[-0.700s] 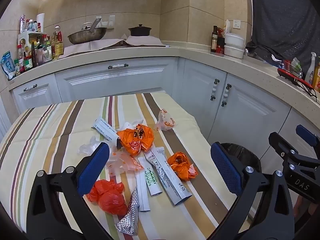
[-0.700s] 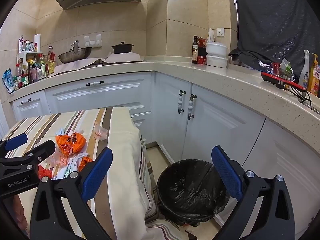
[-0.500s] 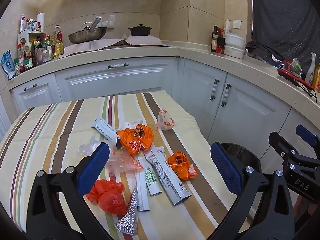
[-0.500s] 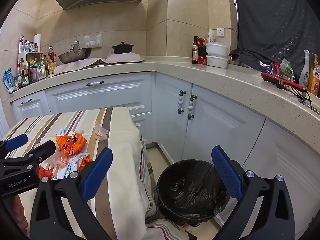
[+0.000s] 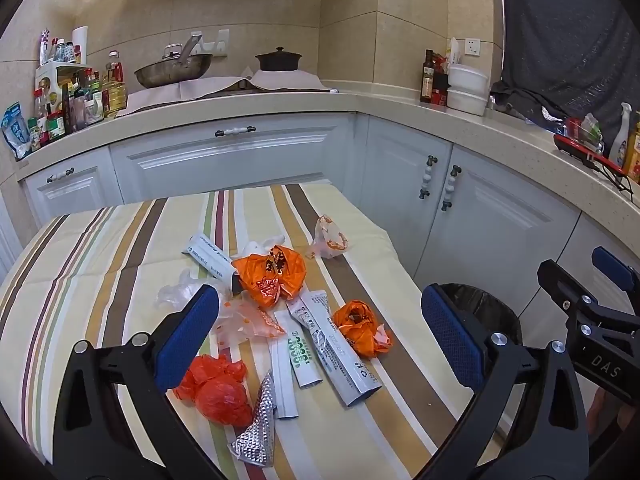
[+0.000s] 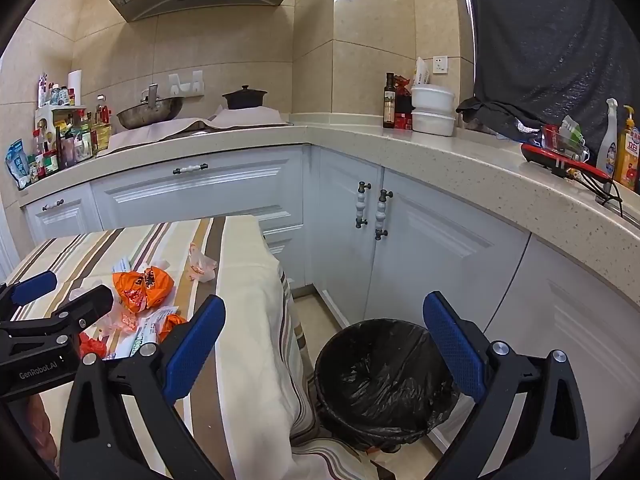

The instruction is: Collect trash

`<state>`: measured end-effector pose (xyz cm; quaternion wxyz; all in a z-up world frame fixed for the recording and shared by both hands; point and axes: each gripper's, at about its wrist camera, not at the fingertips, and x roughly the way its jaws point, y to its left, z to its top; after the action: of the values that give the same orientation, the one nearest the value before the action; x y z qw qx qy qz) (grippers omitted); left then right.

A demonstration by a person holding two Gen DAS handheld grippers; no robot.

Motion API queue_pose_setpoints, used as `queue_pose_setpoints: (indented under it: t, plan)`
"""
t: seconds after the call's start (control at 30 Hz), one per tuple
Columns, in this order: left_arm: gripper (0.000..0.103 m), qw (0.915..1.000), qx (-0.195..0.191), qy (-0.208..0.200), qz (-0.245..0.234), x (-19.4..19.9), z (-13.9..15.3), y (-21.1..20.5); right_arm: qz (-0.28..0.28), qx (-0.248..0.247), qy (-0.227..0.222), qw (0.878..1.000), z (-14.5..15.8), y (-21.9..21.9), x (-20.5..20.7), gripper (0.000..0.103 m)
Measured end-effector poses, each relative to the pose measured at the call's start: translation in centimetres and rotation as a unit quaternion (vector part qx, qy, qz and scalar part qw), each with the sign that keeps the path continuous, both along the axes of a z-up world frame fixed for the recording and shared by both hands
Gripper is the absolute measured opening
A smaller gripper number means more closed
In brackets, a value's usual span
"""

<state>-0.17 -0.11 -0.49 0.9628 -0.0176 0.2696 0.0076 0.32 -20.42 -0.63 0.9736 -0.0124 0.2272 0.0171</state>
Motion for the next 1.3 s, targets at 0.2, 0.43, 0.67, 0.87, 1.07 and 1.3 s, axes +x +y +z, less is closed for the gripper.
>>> queue_pose_setpoints:
  t: [0.2,0.43,0.67,0.87,1.07,1.3]
  plan:
    - [0.099,1.0000,0.002,0.001,-0.002,-0.14,0.00,-0.26,0.000,0.001,0.000,1.000,-0.03,0.09,-0.05,0.096]
    - [0.099,1.0000,0.001,0.002,-0.002,-0.20,-0.04,-0.23,0.000,0.001,-0.001,1.000,0.03,0.17,-0.14,0.096]
    - [0.099,1.0000,0.000,0.003,-0.002,-0.23,-0.11,-0.19,0.000,0.001,-0.002,1.000,-0.03,0.11,-0.14,0.096]
    - [0.099,1.0000,0.000,0.005,-0.001,-0.25,-0.23,-0.10,-0.001,0.002,-0.002,1.000,-0.08,0.21,-0.20,0.096]
    - [0.099,1.0000,-0.001,0.007,0.000,-0.25,-0.50,0.06,0.000,0.001,-0.002,1.000,0.06,0.03,-0.15,0.096]
    - [0.099,1.0000,-0.002,0.008,0.002,-0.20,-0.49,0.22,-0.001,0.001,-0.002,1.000,0.20,-0.05,-0.22,0.096]
